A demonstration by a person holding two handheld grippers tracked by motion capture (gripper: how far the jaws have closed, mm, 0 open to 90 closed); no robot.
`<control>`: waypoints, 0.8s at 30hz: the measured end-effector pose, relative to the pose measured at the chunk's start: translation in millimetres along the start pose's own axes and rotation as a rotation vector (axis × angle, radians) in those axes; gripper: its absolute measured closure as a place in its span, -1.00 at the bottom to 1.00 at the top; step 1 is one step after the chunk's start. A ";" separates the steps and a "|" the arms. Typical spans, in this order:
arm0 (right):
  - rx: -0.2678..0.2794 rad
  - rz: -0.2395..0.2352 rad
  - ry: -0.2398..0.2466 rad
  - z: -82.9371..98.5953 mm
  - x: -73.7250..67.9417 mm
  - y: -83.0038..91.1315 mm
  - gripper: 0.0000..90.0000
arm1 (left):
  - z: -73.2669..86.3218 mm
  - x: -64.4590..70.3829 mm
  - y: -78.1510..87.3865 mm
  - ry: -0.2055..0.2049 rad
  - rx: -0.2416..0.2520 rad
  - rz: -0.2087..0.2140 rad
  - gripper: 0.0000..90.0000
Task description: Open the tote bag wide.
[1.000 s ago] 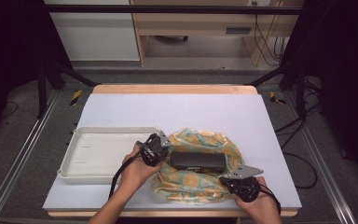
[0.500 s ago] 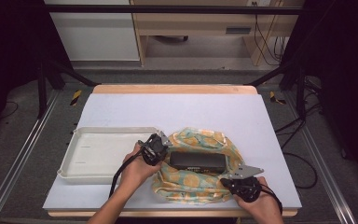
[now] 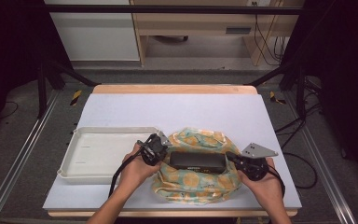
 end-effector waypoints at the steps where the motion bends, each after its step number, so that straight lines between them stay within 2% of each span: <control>1: -0.003 0.004 -0.011 0.3 5.3 -5.0 1.00 | 0.0 0.1 0.1 0.001 -0.001 0.001 0.94; 3: -0.002 0.007 -0.031 2.0 12.9 -11.9 1.00 | 0.5 -0.5 -0.2 0.001 -0.005 0.003 0.94; 8: -0.042 0.018 -0.093 16.0 29.4 -27.4 1.00 | 0.0 -0.4 -2.2 0.004 -0.005 0.012 0.94; 13: -0.085 0.017 -0.132 26.4 34.8 -33.6 1.00 | -0.2 0.7 -4.3 0.001 -0.008 0.011 0.94; 20: -0.135 0.012 -0.128 35.9 35.9 -40.4 1.00 | 0.0 0.5 -7.4 0.008 -0.009 0.015 0.94; 24: -0.142 0.011 -0.132 36.6 35.7 -41.7 1.00 | 0.6 0.2 -7.8 0.006 -0.008 0.020 0.93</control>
Point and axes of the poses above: each handheld gripper's, and its own axes: y roughly backward along the jaws, z roughly out of its underside, x roughly to its right, the point moved 10 cm from there along -y, roughly forward along the jaws, and after that the axes turned 5 degrees about -z, right-handed, at the moved point
